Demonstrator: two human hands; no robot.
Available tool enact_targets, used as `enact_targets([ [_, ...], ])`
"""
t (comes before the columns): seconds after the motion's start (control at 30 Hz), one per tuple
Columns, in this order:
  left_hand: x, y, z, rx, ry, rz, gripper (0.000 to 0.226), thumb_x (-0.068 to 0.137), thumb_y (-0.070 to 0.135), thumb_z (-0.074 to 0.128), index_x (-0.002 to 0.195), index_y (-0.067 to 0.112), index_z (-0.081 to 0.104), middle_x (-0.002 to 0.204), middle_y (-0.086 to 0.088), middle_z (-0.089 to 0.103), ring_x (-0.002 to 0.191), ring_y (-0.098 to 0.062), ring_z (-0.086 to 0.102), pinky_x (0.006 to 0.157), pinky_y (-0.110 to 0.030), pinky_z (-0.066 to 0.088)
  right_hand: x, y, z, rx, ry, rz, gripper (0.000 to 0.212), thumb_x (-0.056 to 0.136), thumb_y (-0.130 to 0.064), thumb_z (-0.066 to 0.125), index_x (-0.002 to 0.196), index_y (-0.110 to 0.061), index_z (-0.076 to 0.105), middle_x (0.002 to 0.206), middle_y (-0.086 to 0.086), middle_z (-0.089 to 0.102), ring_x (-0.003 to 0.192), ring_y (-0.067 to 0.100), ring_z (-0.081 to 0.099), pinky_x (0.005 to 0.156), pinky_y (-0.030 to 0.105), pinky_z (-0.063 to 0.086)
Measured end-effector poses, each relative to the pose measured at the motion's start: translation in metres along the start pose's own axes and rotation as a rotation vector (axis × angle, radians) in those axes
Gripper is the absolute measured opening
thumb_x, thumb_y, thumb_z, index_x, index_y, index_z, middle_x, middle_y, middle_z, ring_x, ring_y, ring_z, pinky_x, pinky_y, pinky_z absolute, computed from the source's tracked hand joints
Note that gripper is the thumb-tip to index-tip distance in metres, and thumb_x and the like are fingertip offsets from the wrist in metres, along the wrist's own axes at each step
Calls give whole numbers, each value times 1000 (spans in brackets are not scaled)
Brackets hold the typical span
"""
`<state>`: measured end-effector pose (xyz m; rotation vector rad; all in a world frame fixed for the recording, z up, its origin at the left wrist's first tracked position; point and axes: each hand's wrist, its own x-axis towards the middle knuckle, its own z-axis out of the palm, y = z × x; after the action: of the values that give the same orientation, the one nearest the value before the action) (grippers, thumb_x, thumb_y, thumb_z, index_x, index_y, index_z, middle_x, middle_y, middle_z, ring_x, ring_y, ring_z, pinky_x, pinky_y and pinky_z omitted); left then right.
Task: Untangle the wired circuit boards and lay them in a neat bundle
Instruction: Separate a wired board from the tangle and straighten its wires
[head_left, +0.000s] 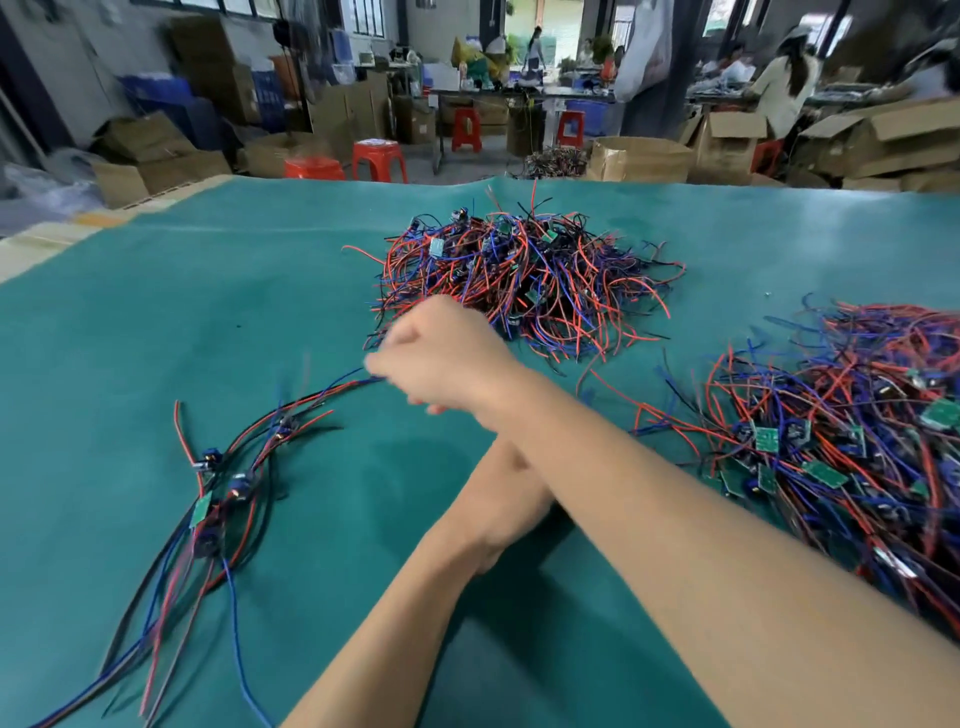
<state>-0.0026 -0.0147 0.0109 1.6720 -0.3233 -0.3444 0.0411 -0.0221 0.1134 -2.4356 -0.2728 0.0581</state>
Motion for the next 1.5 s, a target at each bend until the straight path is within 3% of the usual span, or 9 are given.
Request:
enact_targets([
  [0.1, -4, 4, 2, -113, -63, 27, 15, 85, 14, 60, 98, 9, 67, 97, -15, 69, 89, -22, 64, 84, -40, 56, 25, 46, -13, 7, 96, 204, 20, 84, -15, 60, 96, -8, 75, 92, 17, 75, 76, 33, 75, 72, 46, 64],
  [0.2, -6, 7, 4, -142, -72, 71, 16, 91, -6, 54, 96, 5, 65, 94, -15, 64, 86, -22, 59, 77, -29, 56, 46, 87, -19, -68, 124, 309, 25, 85, -7, 52, 105, -5, 68, 110, 15, 66, 71, 33, 69, 70, 44, 64],
  [0.37, -9, 12, 3, -124, -89, 89, 18, 93, -10, 52, 98, 1, 66, 91, -9, 61, 88, -20, 55, 77, -25, 55, 68, 119, -21, 113, 123, 359, 68, 91, -5, 51, 154, -27, 34, 115, 6, 56, 73, 30, 63, 54, 33, 51],
  [0.47, -10, 13, 3, -129, -81, 75, 16, 93, -10, 53, 98, -1, 66, 89, -8, 61, 88, -19, 55, 76, -25, 55, 76, 119, -19, 267, 159, 383, 74, 90, 1, 53, 154, -26, 28, 107, 14, 59, 65, 26, 60, 44, 27, 45],
  [0.77, -9, 12, 4, -125, -59, 90, 17, 90, -9, 55, 94, 1, 68, 86, -7, 62, 85, -18, 56, 74, -23, 56, 81, 126, -19, 333, 220, 405, 82, 90, 6, 58, 158, -30, 29, 131, 17, 59, 54, 22, 60, 36, 21, 41],
  [0.93, -9, 7, 6, -31, -7, 78, 20, 78, 11, 57, 92, 7, 71, 83, -6, 64, 73, -15, 63, 88, -48, 57, 79, 128, -26, 378, 220, 413, 59, 91, 6, 60, 144, -19, 54, 110, 15, 67, 53, 21, 65, 38, 23, 41],
  [1.1, -11, 5, 10, 155, 51, 144, 22, 74, 15, 56, 89, 21, 71, 89, 1, 66, 81, -13, 65, 86, -32, 54, 62, 132, -31, 493, 300, 368, 38, 88, 5, 62, 122, -11, 70, 102, 6, 72, 47, 15, 67, 37, 22, 40],
  [1.33, -22, 13, 54, 280, 196, 217, 20, 75, 11, 57, 72, 29, 66, 82, 10, 59, 71, -6, 51, 72, -25, 45, 55, 126, -38, 601, 79, 329, 73, 91, 9, 60, 153, -26, 41, 118, 14, 62, 55, 23, 65, 38, 23, 42],
  [1.5, -18, 30, 101, -48, 192, 149, 32, 73, 13, 49, 46, 29, 49, 46, 19, 37, 50, 5, 27, 46, -12, 26, 71, 115, -36, 477, 11, 391, 62, 94, 10, 57, 150, -10, 40, 138, 20, 53, 64, 27, 66, 44, 29, 49],
])
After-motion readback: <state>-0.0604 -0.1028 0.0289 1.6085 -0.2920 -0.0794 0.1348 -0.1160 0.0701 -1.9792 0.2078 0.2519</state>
